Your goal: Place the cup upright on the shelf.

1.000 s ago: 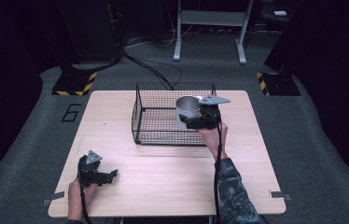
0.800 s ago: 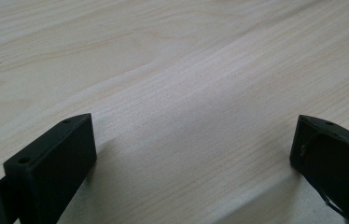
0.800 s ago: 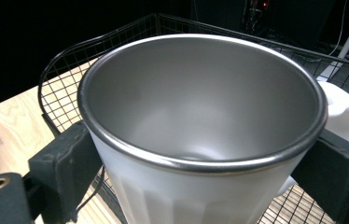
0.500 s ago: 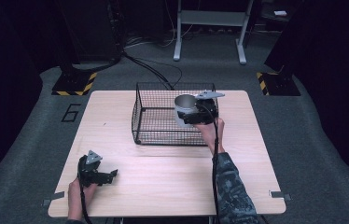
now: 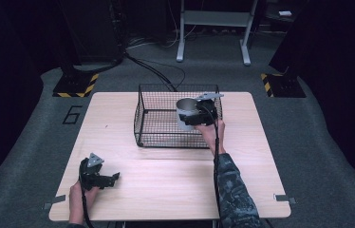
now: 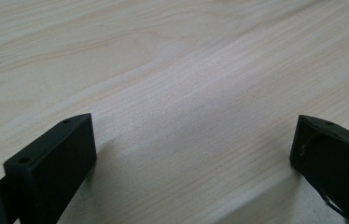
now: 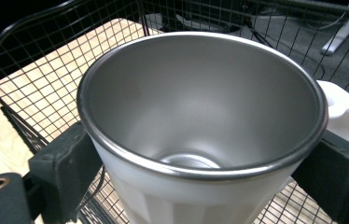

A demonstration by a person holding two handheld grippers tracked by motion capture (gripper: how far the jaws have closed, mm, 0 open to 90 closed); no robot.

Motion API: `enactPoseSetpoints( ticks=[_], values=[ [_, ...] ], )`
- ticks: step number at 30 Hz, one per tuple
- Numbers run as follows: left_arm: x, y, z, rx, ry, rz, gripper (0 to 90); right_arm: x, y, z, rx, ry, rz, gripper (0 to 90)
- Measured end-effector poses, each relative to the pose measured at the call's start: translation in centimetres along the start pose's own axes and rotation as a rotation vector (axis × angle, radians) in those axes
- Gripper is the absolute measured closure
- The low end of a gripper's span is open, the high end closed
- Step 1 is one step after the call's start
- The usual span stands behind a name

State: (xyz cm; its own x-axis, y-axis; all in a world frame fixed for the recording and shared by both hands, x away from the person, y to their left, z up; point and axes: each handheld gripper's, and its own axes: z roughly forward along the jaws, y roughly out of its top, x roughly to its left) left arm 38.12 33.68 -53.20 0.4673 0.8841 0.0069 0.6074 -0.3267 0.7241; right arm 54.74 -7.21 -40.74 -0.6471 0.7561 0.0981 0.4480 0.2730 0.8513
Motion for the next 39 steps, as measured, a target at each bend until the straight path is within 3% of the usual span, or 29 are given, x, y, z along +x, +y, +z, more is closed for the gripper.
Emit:
enactPoseSetpoints(
  ticks=[10, 27, 39],
  values=[
    [0.1, 0.0, -0.1, 0.008, -0.001, 0.010, 0.4, -0.2, -0.2, 1.5, 0.087, -0.012, 0.019, 7.5],
    [0.1, 0.0, -0.1, 0.010, -0.004, 0.009, 0.4, -0.1, -0.3, 2.7, 0.173, -0.024, -0.001, 7.5],
    [0.1, 0.0, -0.1, 0.007, -0.002, 0.010, 0.4, -0.3, -0.4, 3.5, 0.246, -0.027, 0.011, 7.5]
  ],
)
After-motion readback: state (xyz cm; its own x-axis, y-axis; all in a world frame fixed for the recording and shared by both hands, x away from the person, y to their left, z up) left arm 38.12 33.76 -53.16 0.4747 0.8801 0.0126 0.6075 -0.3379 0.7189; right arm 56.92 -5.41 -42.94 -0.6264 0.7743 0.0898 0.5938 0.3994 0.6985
